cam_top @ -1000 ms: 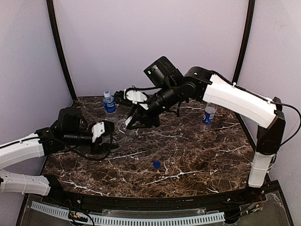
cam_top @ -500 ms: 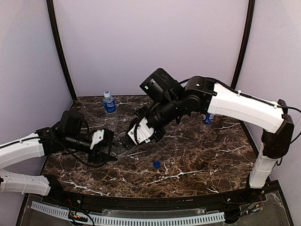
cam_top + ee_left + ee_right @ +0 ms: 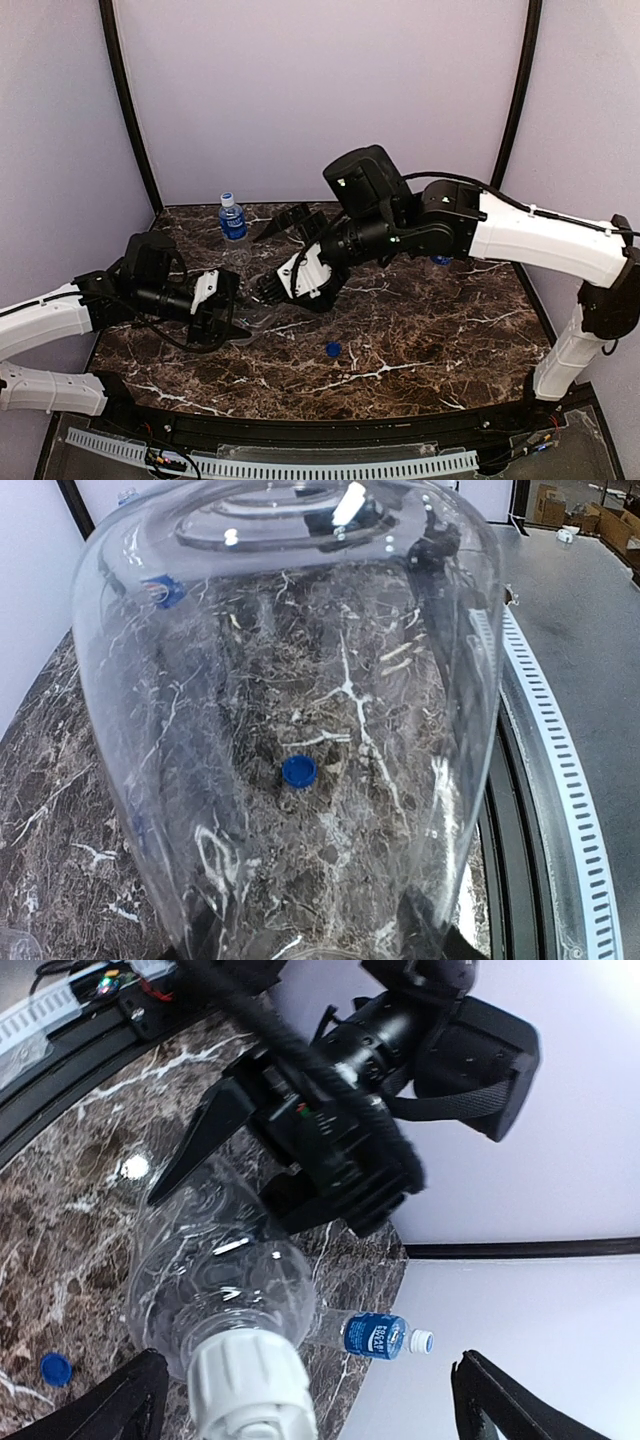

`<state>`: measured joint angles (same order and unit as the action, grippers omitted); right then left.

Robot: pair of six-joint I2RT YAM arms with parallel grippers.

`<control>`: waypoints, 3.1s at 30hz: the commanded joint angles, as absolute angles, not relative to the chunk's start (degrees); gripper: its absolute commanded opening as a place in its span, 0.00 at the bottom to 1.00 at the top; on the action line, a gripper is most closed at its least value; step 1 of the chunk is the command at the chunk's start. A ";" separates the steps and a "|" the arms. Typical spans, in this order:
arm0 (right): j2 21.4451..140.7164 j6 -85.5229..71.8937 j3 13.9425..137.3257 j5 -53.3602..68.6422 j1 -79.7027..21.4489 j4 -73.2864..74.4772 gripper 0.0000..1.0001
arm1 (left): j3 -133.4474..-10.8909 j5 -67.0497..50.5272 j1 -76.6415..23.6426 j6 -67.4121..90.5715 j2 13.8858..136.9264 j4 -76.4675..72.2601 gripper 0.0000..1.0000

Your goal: Unscrew the bottle caps

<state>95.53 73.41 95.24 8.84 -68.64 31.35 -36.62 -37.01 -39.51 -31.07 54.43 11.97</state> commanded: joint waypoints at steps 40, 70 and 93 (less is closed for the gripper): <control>113.28 -15.09 125.92 12.60 -60.68 45.79 0.33 | -29.38 -0.88 -39.63 -36.19 53.98 -16.85 0.25; 105.37 69.41 112.64 7.28 -71.72 55.71 0.00 | -35.25 -40.38 -39.59 -33.59 52.71 10.64 0.22; 97.85 39.42 106.18 5.89 -69.17 32.64 0.99 | -29.99 -18.08 -39.64 -31.68 51.53 -6.97 0.19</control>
<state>97.34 56.05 103.13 4.60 -70.94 37.23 -32.29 -29.23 -39.55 -32.34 52.49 3.20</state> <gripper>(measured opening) 0.986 0.510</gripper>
